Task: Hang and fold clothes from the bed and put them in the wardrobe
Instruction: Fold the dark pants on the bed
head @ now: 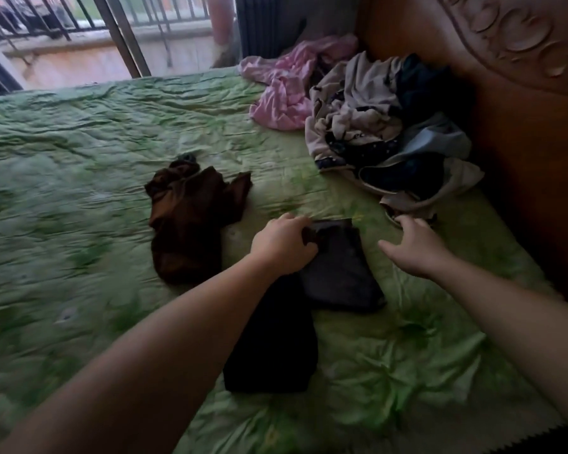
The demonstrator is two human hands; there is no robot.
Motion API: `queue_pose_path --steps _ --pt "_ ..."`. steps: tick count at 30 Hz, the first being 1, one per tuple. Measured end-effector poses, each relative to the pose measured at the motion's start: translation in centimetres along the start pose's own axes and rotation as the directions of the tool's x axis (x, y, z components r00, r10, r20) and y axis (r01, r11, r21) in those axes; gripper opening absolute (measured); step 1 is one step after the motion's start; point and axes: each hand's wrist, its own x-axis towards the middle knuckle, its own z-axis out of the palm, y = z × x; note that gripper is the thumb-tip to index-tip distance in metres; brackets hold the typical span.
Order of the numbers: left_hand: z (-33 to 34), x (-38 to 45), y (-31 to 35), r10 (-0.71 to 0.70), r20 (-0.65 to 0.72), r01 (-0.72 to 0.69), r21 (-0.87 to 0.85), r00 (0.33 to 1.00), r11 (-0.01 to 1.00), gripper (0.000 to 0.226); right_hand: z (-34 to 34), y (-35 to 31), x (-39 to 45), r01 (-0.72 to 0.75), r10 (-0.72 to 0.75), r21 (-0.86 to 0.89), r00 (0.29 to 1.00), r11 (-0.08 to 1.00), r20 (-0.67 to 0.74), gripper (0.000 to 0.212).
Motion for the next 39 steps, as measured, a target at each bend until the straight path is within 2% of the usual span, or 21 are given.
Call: queue_pose_path --steps 2,6,12,14,16,19,22,25,27,30,32,34,35,37,39 --pt "2.3 1.1 -0.1 -0.066 0.02 0.067 -0.02 0.998 0.998 0.05 2.1 1.8 2.5 -0.036 0.035 0.006 0.997 0.999 0.073 0.066" --pt "7.9 2.6 -0.2 -0.201 0.107 0.205 -0.018 0.974 0.979 0.049 7.7 5.2 6.6 -0.056 0.052 0.003 0.954 0.998 0.294 0.039" --pt "14.5 3.7 -0.6 -0.328 0.193 0.341 -0.039 0.925 0.939 0.047 16.2 8.0 9.5 -0.234 0.168 0.077 0.856 0.969 0.488 0.07" --pt "15.5 3.6 -0.9 -0.358 0.213 0.374 -0.041 0.909 0.926 0.046 17.8 8.2 9.8 -0.269 0.197 0.071 0.839 0.961 0.507 0.065" --pt "16.0 3.5 -1.2 -0.376 0.232 0.394 -0.036 0.897 0.919 0.047 18.5 8.0 9.9 -0.258 0.182 0.08 0.838 0.963 0.515 0.052" --pt "15.5 3.8 -1.7 -0.358 0.288 0.389 -0.057 0.888 0.92 0.052 17.5 6.2 10.4 -0.142 0.042 0.183 0.887 0.973 0.461 0.032" --pt "14.0 4.8 -1.6 -0.264 0.358 0.303 -0.055 0.896 0.951 0.068 14.0 2.5 11.1 0.071 -0.172 0.285 0.921 0.956 0.348 0.026" --pt "11.6 6.3 -0.6 -0.213 0.333 0.252 -0.079 0.918 0.964 0.087 8.7 -2.2 10.5 0.291 -0.42 0.447 0.88 0.846 0.223 0.02" --pt "9.6 7.0 0.2 -0.19 0.23 0.23 -0.158 0.954 0.96 0.079 5.1 -4.7 9.7 0.399 -0.515 0.515 0.852 0.759 0.098 0.015" --pt "5.5 7.4 1.0 -0.189 -0.003 0.18 -0.282 0.982 0.942 0.03 -0.7 -8.3 8.7 0.483 -0.535 0.608 0.837 0.63 -0.111 0.017" --pt "2.1 7.5 1.7 -0.204 -0.112 0.139 -0.425 0.973 0.895 0.011 -4.8 -10.7 7.9 0.498 -0.492 0.687 0.84 0.529 -0.23 0.018" --pt "-1.6 7.6 2.7 -0.188 -0.158 0.061 -0.588 0.969 0.807 0.012 -8.4 -12.2 7.4 0.518 -0.448 0.739 0.833 0.43 -0.323 0.013" --pt "-3.6 7.6 3.2 -0.166 -0.187 0.011 -0.632 0.968 0.775 0.019 -9.8 -12.4 7.3 0.543 -0.461 0.727 0.818 0.421 -0.344 0.01" --pt "-7.6 7.1 4.1 -0.136 -0.255 -0.063 -0.644 0.957 0.762 0.03 -11.4 -11.9 7.0 0.583 -0.545 0.66 0.783 0.474 -0.3 0.012" --pt "-11.4 6.0 4.5 -0.087 -0.336 -0.107 -0.519 0.938 0.848 0.045 -11.7 -10.7 6.9 0.615 -0.603 0.544 0.763 0.57 -0.231 0.017"
